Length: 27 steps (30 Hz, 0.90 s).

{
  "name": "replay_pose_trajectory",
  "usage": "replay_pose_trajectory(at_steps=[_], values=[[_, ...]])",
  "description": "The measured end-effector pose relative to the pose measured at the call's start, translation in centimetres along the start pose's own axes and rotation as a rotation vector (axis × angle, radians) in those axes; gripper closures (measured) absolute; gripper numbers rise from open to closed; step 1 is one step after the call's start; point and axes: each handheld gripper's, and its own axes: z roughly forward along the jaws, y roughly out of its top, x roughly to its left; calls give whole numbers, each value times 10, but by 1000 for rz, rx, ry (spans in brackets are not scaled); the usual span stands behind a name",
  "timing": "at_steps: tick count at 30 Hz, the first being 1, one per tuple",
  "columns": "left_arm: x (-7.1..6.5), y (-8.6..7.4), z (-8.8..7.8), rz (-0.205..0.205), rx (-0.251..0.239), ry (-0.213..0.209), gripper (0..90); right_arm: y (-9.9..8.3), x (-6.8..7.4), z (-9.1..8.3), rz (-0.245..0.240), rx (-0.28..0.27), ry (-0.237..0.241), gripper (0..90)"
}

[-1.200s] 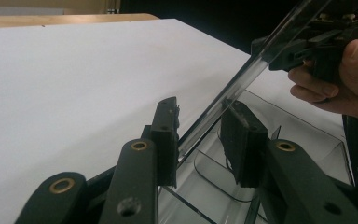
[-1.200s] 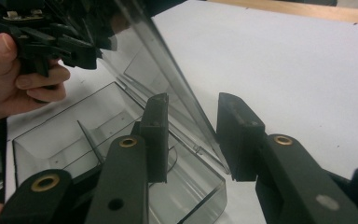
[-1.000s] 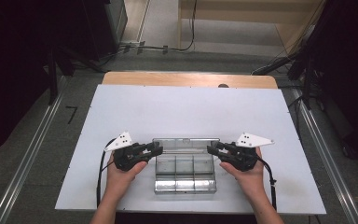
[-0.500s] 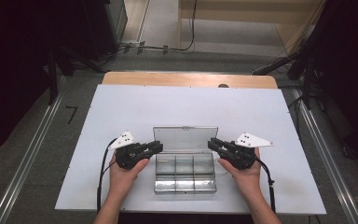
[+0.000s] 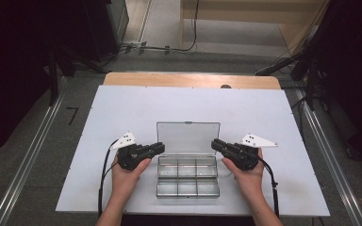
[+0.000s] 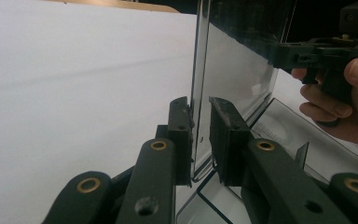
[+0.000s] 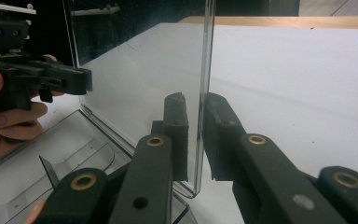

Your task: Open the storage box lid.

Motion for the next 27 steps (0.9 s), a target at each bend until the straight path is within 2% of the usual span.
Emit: replay_pose_trajectory(at_steps=[10,20,27], values=[[2,0,3,-43,0,7,785,-1,-6,0,46,7,24,785],[3,-1,5,-59,11,20,777,-3,-4,3,33,10,-12,752],[3,-2,7,-73,15,35,757,-5,-7,7,80,19,-19,737]])
